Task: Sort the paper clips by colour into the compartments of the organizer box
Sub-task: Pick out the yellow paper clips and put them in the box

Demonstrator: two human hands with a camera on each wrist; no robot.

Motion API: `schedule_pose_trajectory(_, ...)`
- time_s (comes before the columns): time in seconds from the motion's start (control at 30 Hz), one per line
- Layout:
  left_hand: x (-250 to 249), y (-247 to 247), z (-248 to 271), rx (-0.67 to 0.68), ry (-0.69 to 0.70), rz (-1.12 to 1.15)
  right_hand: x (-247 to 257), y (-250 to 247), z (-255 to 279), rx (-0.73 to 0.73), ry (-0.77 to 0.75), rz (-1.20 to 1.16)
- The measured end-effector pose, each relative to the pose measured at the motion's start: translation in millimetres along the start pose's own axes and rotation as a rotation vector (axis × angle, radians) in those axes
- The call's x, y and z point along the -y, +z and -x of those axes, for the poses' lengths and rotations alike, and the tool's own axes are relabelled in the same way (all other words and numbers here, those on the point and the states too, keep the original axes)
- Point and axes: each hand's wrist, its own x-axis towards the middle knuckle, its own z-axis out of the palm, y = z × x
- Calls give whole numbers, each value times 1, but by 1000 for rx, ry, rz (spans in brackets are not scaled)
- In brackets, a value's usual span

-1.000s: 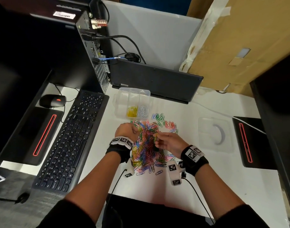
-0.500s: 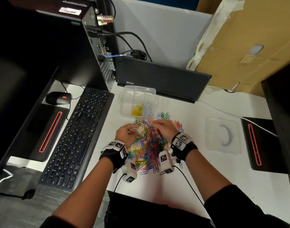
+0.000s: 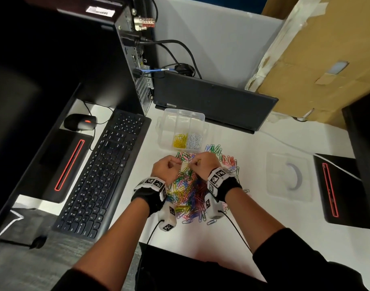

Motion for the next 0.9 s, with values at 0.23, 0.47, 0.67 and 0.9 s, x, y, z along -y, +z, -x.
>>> schedule_pose_trajectory(0.23, -2, 6, 3, -3, 166, -360, -21, -12, 11, -59, 68, 51)
schedule_pose_trajectory(0.47, -1, 10, 1, -6, 113, -365, 6, -10, 5, -88, -66, 139)
schedule_pose_trajectory(0.67, 3, 8, 0, 22, 94, -312, 14, -2, 3, -34, -104, 214)
schedule_pose_trajectory(0.9, 8, 2, -1, 40, 118, -245, 1, -2, -6, 48, -103, 141)
